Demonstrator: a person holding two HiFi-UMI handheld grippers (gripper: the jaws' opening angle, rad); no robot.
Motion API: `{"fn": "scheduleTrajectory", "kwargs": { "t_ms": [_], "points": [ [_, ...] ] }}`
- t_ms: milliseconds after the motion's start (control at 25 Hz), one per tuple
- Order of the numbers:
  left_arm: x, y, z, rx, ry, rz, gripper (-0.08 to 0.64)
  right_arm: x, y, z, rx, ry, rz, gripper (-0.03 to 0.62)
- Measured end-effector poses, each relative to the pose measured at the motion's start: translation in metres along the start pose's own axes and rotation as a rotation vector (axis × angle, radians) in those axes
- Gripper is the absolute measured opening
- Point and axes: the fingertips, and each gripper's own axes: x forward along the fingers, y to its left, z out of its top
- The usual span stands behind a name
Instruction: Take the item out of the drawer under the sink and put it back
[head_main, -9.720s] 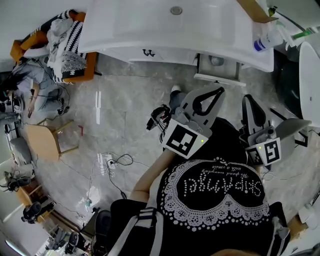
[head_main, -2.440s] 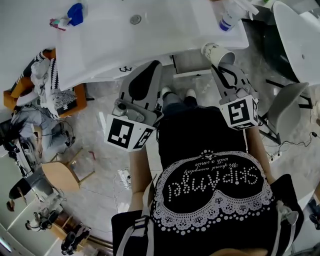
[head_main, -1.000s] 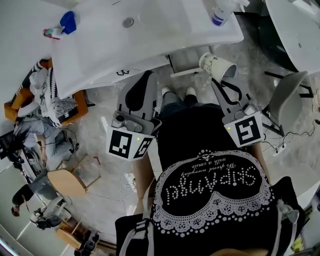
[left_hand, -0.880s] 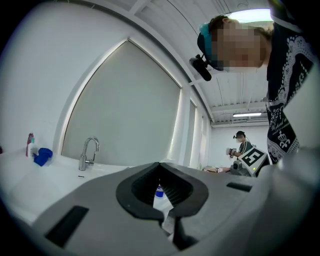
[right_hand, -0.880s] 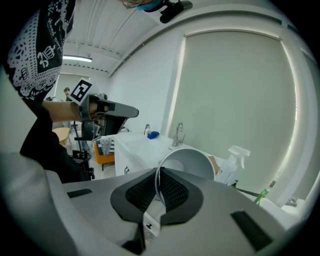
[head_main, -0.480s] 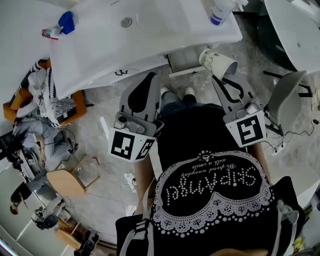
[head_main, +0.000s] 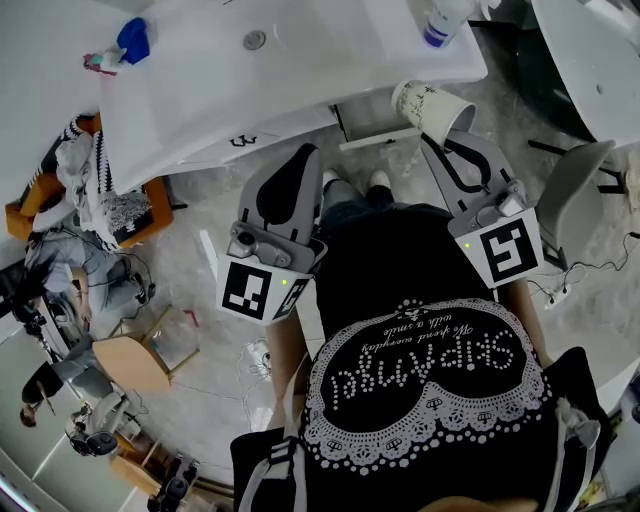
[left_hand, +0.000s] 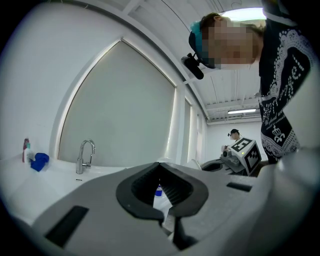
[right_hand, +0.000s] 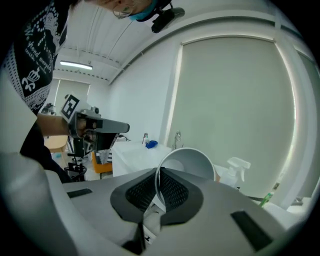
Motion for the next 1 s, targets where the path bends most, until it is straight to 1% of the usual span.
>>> {"fn": "scheduleTrajectory", "kwargs": {
  "t_ms": [80, 120, 400, 520, 1000],
  "points": [
    [0.0, 0.003, -0.001, -0.016, -0.002, 0.001, 0.005, 0.001, -0.003, 0.006, 0.035, -0.029, 0.002, 0.023],
    [0.0, 0.005, -0.001, -0.024, -0.003, 0.003, 0.003, 0.002, -0.004, 0.008, 0.035, -0.036, 0.004, 0.023],
    [-0.006, 0.016, -0.002, -0.06, -0.015, 0.034, 0.004, 0.004, -0.003, 0.01, 0.008, -0.04, 0.009, 0.023],
    [-0.006, 0.018, 0.0, -0.075, -0.028, 0.033, 0.004, 0.004, -0.001, 0.009, 0.004, -0.031, 0.015, 0.023],
    [-0.005, 0.017, 0.002, -0.085, -0.026, 0.028, 0.004, 0.006, 0.0, 0.01, 0.001, -0.032, 0.022, 0.023]
  ]
}}
